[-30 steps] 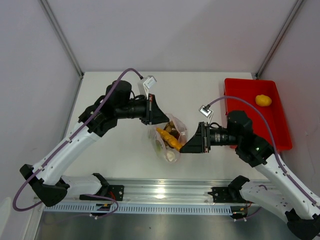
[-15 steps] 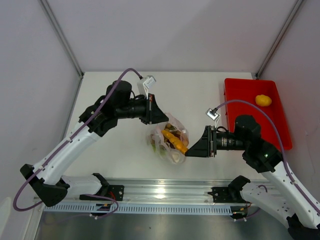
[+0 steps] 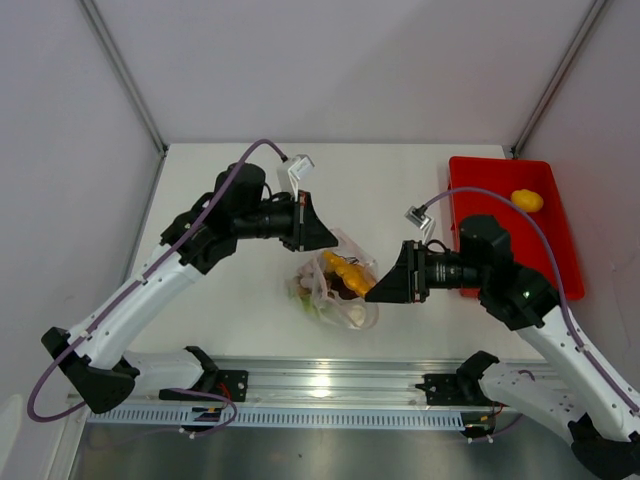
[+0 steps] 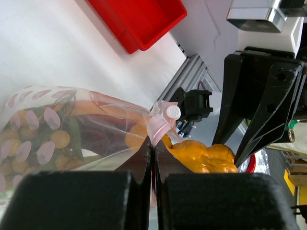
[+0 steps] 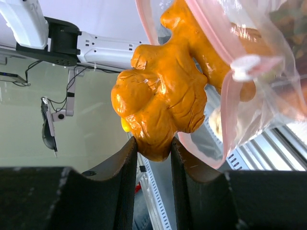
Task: Place the food in the zip-top bag and seal the zipper
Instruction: Place the fake vegetable in the zipper food storage bag.
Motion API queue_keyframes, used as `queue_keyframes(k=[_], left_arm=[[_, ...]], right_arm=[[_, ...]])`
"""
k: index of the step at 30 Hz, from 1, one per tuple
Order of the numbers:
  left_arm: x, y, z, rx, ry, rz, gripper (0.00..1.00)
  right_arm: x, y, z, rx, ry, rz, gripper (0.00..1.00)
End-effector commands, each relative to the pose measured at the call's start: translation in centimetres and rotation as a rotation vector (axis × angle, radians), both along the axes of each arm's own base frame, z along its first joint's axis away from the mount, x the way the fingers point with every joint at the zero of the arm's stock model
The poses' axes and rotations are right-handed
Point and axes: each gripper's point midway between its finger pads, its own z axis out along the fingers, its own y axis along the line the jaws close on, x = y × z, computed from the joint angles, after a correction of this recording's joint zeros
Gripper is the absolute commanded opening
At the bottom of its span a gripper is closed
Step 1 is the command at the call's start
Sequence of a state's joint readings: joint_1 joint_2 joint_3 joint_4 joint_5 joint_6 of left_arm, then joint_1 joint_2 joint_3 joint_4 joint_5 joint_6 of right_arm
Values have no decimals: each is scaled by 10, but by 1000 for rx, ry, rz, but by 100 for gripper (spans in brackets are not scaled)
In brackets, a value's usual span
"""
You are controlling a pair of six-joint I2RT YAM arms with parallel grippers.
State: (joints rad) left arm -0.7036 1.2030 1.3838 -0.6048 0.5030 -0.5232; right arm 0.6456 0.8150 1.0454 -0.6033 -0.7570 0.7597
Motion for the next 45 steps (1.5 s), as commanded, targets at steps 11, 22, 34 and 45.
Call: queue_keyframes(k=[11,22,34,45], left_arm=[[-18,-10,44,-146,-51,-124,0],[-28,-15,45,-199,26,-165,1],[-24,-17,44,-218,45,-147,1],[-6,-5,25,-185,36,-29,1]], right_arm=[[33,19,-44,-431,-191,-20,0],[70,1,-63,-760,-476,-202,0],[66,22,-55,-676,-496,-203,68],[64,-35,9,-548,-512,-381,73]])
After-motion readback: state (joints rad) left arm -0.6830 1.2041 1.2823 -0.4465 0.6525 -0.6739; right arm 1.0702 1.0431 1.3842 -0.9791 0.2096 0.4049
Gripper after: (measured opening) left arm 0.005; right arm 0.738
